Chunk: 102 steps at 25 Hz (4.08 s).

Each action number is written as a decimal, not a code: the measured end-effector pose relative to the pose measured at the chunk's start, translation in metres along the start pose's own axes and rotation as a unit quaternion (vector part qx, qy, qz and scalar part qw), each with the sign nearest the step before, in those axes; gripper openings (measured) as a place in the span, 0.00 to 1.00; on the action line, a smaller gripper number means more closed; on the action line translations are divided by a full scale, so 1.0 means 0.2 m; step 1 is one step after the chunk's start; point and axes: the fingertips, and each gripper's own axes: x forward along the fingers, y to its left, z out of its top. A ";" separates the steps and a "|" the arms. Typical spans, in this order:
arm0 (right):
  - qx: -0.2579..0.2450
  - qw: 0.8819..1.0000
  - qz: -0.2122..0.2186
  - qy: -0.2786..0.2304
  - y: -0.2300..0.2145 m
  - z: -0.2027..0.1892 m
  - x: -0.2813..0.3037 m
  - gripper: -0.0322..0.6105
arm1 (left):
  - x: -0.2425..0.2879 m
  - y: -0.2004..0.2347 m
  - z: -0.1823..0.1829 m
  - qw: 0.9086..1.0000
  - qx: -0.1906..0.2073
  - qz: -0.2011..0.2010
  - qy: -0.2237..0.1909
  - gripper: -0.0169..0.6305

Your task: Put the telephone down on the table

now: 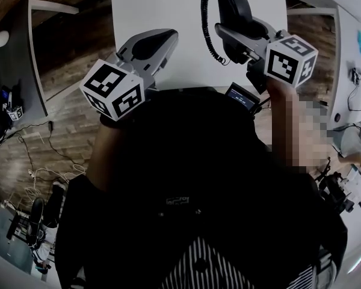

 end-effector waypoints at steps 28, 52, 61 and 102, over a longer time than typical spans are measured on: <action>-0.009 0.997 0.017 0.070 -0.02 -0.12 0.37 0.48 | -0.21 0.17 -0.12 0.996 -0.068 0.045 -0.023 0.03; -0.018 0.983 0.000 0.181 -0.21 -0.54 0.89 0.48 | -0.45 0.33 -0.26 0.989 -0.109 0.095 -0.032 0.03; -0.051 0.972 -0.021 0.229 -0.31 -0.77 0.97 0.48 | -0.49 0.34 -0.32 0.987 -0.117 0.108 -0.025 0.04; -0.026 0.946 -0.102 0.308 -0.60 -1.15 1.11 0.51 | -0.47 0.30 -0.38 0.989 -0.097 0.110 -0.008 0.04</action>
